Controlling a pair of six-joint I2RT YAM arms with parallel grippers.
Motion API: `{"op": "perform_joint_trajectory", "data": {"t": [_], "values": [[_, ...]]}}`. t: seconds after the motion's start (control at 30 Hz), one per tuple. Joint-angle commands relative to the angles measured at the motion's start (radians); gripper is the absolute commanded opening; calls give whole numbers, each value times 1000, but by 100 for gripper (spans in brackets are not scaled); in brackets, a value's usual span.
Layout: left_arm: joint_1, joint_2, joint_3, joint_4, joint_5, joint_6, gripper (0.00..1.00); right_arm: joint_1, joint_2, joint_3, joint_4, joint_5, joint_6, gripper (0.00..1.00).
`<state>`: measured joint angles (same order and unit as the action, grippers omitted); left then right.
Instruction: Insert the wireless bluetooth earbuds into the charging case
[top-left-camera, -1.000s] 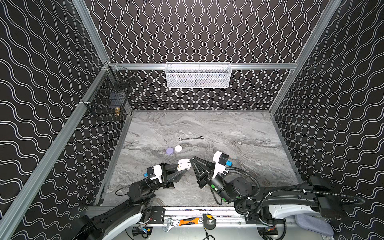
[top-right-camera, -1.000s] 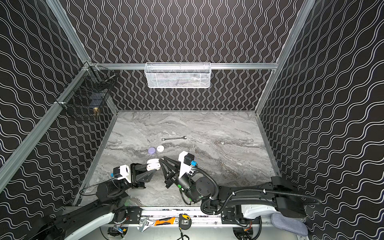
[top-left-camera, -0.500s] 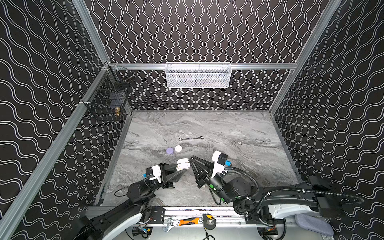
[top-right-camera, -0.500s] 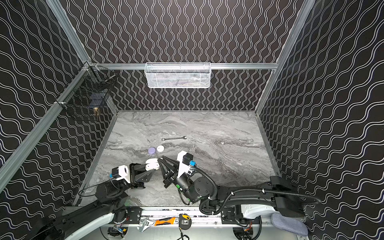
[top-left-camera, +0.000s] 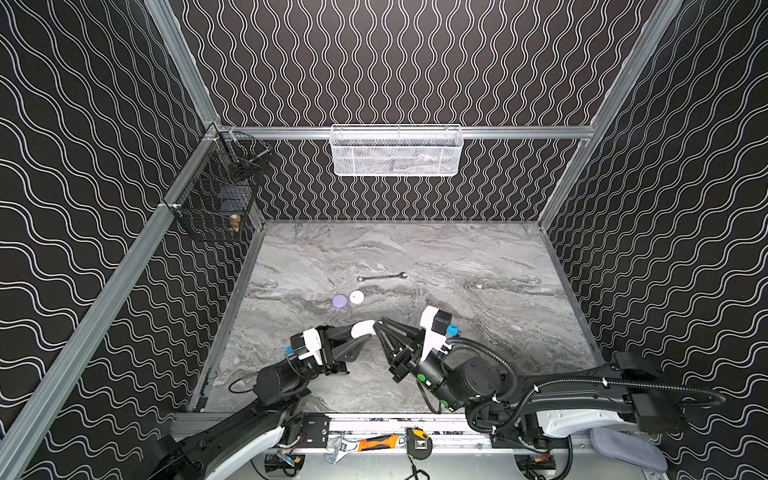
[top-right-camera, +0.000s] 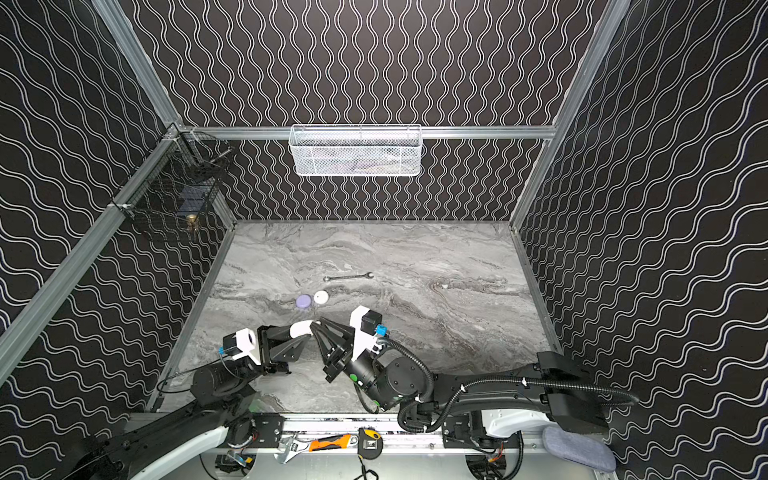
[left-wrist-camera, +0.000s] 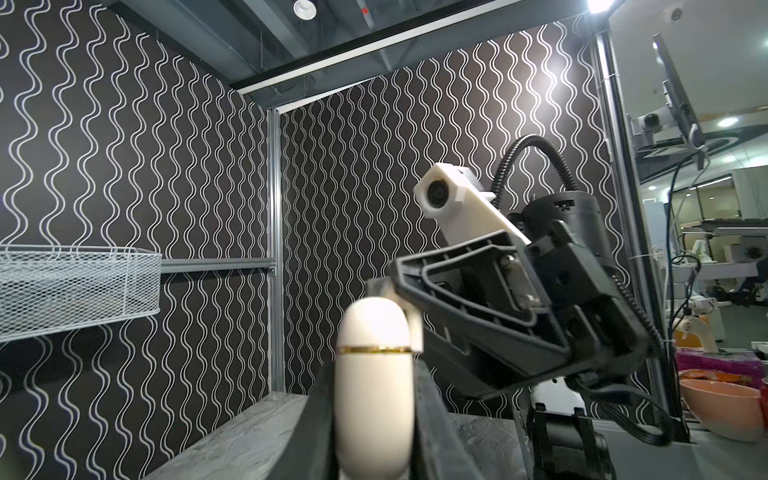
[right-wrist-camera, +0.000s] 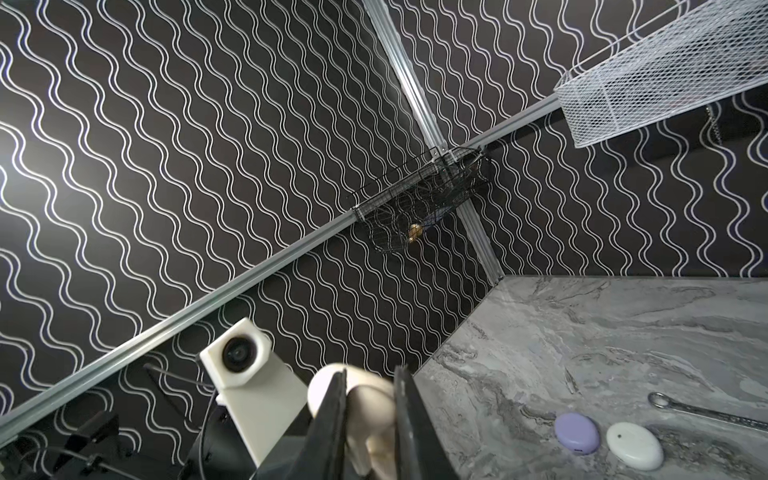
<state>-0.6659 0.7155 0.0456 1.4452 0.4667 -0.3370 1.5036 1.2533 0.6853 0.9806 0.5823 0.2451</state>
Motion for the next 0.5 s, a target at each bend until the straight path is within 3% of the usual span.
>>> {"op": "perform_joint_trajectory", "data": {"t": [0.0,0.33,0.47], "values": [[-1,-9,0,-3,-25,13,0,4,3,-7,3,-36,-20,0],[0,5,-1,21,-3,4,0,4,44,30,54,28,-95,0],[0,-10,10,-79,-45,-21,0,4,-15,40,-74,104,-75,0]]}}
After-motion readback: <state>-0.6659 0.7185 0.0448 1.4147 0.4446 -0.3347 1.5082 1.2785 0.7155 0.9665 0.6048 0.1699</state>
